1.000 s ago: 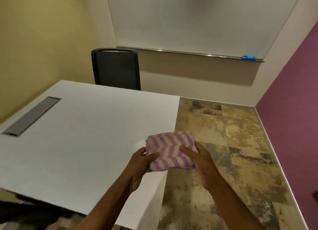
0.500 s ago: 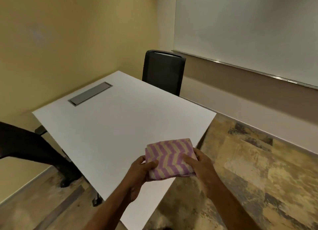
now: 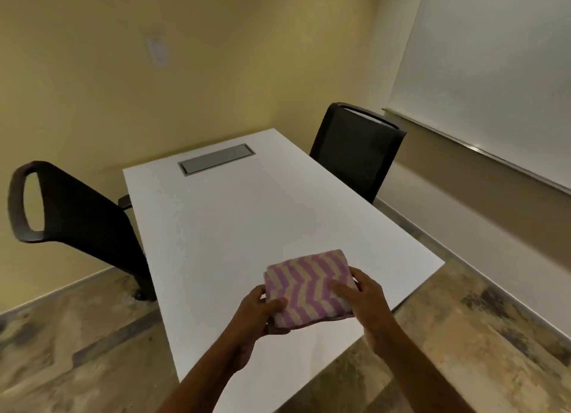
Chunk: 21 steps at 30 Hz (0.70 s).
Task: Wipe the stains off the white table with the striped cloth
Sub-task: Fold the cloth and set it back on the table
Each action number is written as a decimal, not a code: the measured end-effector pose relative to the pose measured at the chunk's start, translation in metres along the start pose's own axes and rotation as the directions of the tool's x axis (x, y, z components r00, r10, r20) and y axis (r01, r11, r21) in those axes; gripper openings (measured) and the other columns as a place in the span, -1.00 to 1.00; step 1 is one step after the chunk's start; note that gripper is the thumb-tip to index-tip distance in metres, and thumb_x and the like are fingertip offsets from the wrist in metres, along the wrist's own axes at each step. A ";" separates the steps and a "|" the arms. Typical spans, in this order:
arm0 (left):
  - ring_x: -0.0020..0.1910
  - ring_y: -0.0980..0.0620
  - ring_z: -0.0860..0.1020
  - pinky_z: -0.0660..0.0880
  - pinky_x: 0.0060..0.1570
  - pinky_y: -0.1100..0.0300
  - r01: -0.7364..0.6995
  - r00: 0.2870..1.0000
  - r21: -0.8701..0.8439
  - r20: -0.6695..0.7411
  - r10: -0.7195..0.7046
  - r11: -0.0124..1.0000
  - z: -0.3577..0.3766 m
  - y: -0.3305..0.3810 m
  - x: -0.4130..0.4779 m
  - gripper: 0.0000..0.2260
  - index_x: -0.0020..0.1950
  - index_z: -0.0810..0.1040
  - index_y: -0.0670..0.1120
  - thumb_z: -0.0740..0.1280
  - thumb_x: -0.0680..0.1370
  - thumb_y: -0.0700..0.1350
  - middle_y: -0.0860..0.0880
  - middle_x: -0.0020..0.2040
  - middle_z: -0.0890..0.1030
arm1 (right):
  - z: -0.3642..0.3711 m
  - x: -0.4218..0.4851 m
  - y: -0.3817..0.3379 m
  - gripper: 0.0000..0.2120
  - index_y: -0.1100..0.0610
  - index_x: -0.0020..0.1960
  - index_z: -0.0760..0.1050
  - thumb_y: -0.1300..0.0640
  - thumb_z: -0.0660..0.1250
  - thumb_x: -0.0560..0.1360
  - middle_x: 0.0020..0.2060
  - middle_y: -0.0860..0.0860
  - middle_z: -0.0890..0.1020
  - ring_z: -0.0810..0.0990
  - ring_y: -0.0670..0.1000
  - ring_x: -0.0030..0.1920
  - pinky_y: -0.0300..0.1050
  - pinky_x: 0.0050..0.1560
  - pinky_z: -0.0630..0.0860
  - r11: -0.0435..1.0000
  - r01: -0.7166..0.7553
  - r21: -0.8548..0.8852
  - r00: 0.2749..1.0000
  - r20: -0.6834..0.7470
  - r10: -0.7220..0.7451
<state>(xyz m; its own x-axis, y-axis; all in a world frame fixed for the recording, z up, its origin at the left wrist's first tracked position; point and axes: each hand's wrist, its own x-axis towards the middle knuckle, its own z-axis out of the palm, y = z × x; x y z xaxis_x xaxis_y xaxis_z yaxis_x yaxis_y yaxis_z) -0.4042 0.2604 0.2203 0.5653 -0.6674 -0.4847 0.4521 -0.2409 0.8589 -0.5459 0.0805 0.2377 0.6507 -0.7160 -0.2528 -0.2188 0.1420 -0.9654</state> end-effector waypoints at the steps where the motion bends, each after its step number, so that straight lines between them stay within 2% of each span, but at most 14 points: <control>1: 0.05 -0.14 0.73 0.70 -0.06 -0.02 0.004 1.000 0.002 -0.010 -0.004 1.000 0.002 0.003 0.001 -0.67 0.35 0.48 -0.06 0.42 0.60 -0.14 -0.13 0.22 0.67 | -0.001 0.007 -0.001 -0.80 -0.09 0.10 0.58 0.05 0.52 0.51 -0.02 -0.07 0.73 0.75 -0.02 -0.07 -0.16 -0.16 0.69 1.000 0.000 -0.002 1.000 0.016 0.000; 7: 0.07 -0.17 0.71 0.69 -0.14 -0.01 0.000 0.993 -0.014 -0.121 -0.002 1.000 0.021 0.015 0.004 -0.69 0.33 0.49 -0.03 0.40 0.60 -0.14 -0.15 0.21 0.67 | -0.011 0.046 -0.006 -0.82 -0.07 0.09 0.60 0.09 0.51 0.52 -0.11 -0.16 0.75 0.75 -0.10 -0.07 -0.15 -0.17 0.70 1.000 -0.004 -0.007 0.987 0.158 0.005; 13: 0.04 -0.20 0.71 0.67 -0.15 0.03 -0.048 0.959 -0.082 -0.283 0.023 0.995 0.054 0.014 0.008 -0.69 0.32 0.51 -0.05 0.41 0.59 -0.18 -0.17 0.17 0.69 | -0.033 0.081 -0.013 -0.82 -0.07 0.11 0.60 0.08 0.50 0.54 -0.06 -0.08 0.76 0.76 -0.03 -0.05 -0.01 -0.05 0.74 0.999 0.023 -0.048 0.955 0.297 -0.008; 18: -0.01 -0.19 0.71 0.66 -0.16 0.06 -0.108 0.913 -0.162 -0.406 0.033 0.981 0.089 0.017 0.021 -0.68 0.32 0.53 -0.08 0.41 0.58 -0.22 -0.21 0.15 0.70 | -0.053 0.110 -0.027 -0.84 -0.07 0.09 0.60 0.11 0.48 0.55 -0.11 -0.15 0.76 0.75 -0.09 -0.08 -0.18 -0.18 0.69 0.995 0.073 -0.065 0.924 0.380 -0.043; 21: -0.05 -0.18 0.73 0.65 -0.21 0.10 -0.132 0.876 -0.203 -0.482 0.018 0.970 0.101 0.023 0.031 -0.68 0.31 0.55 -0.11 0.42 0.56 -0.24 -0.19 0.10 0.72 | -0.056 0.127 -0.031 -0.83 -0.03 0.10 0.63 0.16 0.47 0.55 -0.08 -0.06 0.76 0.76 -0.03 -0.08 -0.12 -0.16 0.70 0.995 0.072 -0.065 0.917 0.397 -0.040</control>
<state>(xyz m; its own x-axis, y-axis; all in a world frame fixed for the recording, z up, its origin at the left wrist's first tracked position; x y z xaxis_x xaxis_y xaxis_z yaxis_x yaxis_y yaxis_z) -0.4459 0.1627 0.2413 0.8360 -0.2494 -0.4888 0.5041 -0.0033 0.8637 -0.4970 -0.0533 0.2390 0.8941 -0.3909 -0.2185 -0.2183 0.0456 -0.9748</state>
